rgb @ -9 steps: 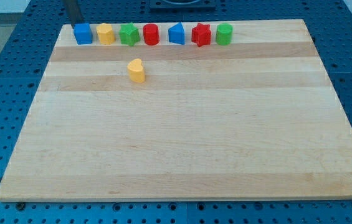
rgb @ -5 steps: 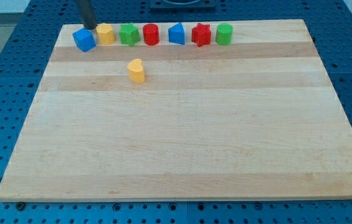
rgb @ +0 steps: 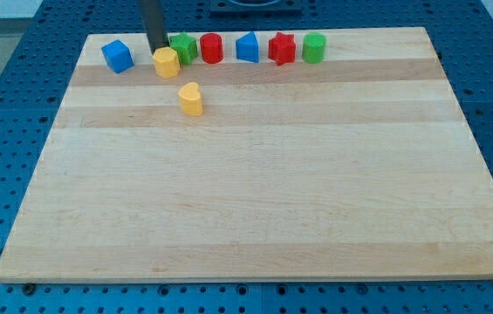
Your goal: Push the yellow hexagon to yellow heart
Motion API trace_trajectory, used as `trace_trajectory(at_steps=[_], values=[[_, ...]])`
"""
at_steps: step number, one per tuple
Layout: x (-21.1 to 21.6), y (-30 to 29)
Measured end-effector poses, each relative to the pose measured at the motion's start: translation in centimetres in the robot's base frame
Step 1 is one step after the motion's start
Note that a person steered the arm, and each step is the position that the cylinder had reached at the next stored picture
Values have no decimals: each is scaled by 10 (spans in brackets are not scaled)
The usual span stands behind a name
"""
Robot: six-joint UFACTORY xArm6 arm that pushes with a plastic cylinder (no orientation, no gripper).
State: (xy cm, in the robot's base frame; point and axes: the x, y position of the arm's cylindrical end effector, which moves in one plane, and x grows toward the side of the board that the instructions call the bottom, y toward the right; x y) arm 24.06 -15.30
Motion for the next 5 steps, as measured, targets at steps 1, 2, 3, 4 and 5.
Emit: trace_trajectory(at_steps=[1, 2, 3, 4, 5], values=[[21, 9], [49, 9], [72, 11], [89, 15], [89, 15]])
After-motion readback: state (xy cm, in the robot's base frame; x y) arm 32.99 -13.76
